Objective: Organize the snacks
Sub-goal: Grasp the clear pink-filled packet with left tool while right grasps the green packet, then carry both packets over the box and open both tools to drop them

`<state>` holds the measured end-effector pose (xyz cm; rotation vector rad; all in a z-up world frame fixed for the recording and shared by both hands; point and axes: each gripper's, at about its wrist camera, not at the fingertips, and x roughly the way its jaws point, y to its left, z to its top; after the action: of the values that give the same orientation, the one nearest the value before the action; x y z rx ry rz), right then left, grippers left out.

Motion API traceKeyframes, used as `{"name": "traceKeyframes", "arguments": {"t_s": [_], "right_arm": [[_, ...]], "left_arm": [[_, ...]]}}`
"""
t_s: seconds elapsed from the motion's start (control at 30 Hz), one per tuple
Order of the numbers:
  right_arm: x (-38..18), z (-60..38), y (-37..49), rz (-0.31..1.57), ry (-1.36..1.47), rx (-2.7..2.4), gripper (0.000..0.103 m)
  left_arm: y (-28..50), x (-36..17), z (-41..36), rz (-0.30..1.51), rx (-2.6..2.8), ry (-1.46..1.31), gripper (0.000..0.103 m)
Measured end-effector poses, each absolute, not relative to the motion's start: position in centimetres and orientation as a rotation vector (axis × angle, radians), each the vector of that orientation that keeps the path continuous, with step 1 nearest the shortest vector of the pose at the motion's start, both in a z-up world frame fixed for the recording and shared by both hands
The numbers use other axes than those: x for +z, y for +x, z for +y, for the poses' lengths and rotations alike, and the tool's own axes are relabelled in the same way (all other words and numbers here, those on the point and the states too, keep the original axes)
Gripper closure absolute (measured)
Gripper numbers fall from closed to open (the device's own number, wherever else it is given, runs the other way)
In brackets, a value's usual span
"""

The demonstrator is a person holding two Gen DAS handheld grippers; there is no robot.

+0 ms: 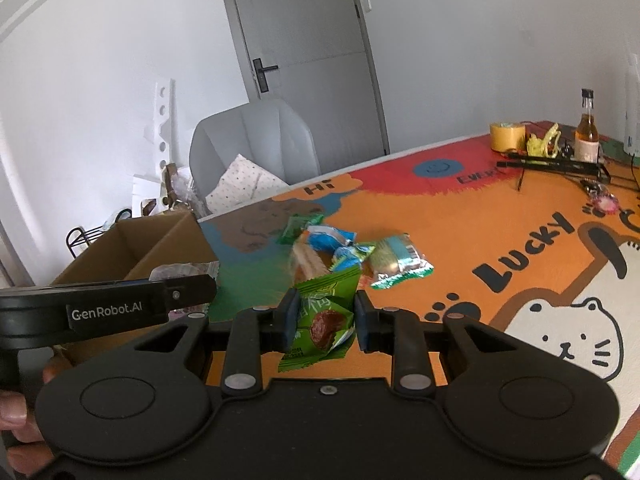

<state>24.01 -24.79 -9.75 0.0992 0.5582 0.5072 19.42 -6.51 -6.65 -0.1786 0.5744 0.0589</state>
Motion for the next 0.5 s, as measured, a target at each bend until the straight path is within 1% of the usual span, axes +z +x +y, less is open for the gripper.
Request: {"name": "traceKeyframes", "arguments": {"t_s": [0.5], "right_arm": [[-7.9, -22.1, 22.2, 0.515, 0.064, 0.532, 0.076]], "left_arm": [[17.1, -5.1, -3.4, 0.523, 0.087, -0.208, 0.064]]}}
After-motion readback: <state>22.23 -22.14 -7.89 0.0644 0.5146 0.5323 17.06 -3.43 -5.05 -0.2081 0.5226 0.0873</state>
